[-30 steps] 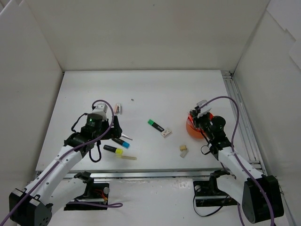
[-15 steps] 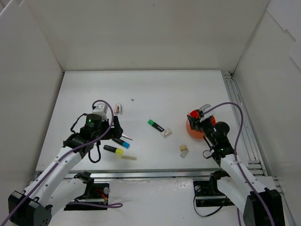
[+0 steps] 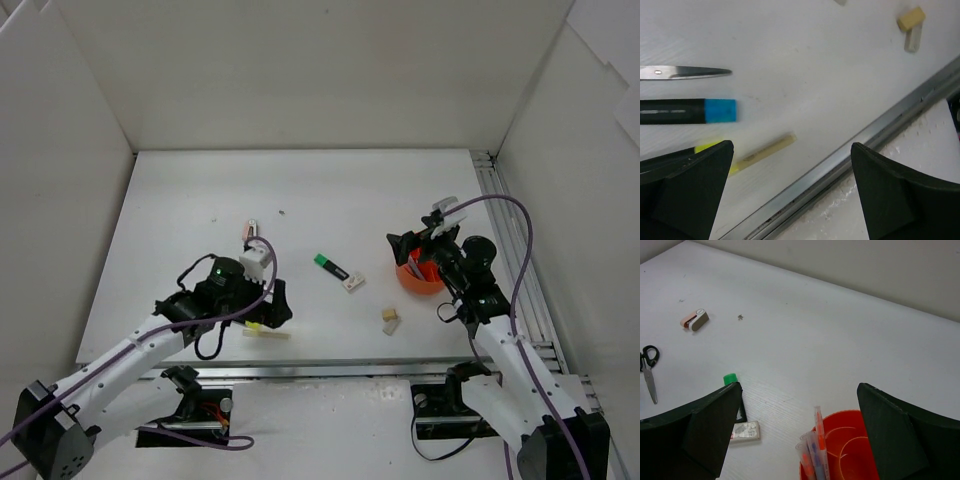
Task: Sort the stationery into containers
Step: Place the pen in the storage box.
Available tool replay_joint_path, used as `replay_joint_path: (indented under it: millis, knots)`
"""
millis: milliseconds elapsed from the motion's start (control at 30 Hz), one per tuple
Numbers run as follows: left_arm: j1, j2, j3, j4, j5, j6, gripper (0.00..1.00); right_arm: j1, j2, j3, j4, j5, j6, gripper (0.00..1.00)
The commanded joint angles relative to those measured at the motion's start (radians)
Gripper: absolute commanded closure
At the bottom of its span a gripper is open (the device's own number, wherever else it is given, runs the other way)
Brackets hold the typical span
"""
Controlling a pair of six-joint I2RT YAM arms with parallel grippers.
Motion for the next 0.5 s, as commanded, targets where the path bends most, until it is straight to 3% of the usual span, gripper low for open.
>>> replay_joint_path:
  millis: [0,100,233,300,467]
  knots:
    - [-0.125,0.051,-0.017,0.068,0.04,0.072,0.0,0.008,0.039,0.074,-0.078,-0.029,0.049,0.02]
    - [-0.199,0.107,0.004,0.056,-0.006,0.082,0.01,0.021,0.056,0.084,-0.094,-0.03,0.082,0.02]
    - [-0.25,0.137,0.043,-0.01,-0.158,-0.047,0.01,0.057,0.087,0.101,-0.108,-0.069,0.063,0.02]
    - [-0.25,0.094,0.047,-0.043,-0.251,-0.118,0.01,0.178,0.132,0.141,-0.178,-0.03,-0.054,0.02]
    - [-0.216,0.0,0.06,-0.248,-0.454,-0.412,0.01,0.376,0.335,0.285,-0.316,0.19,-0.138,0.02]
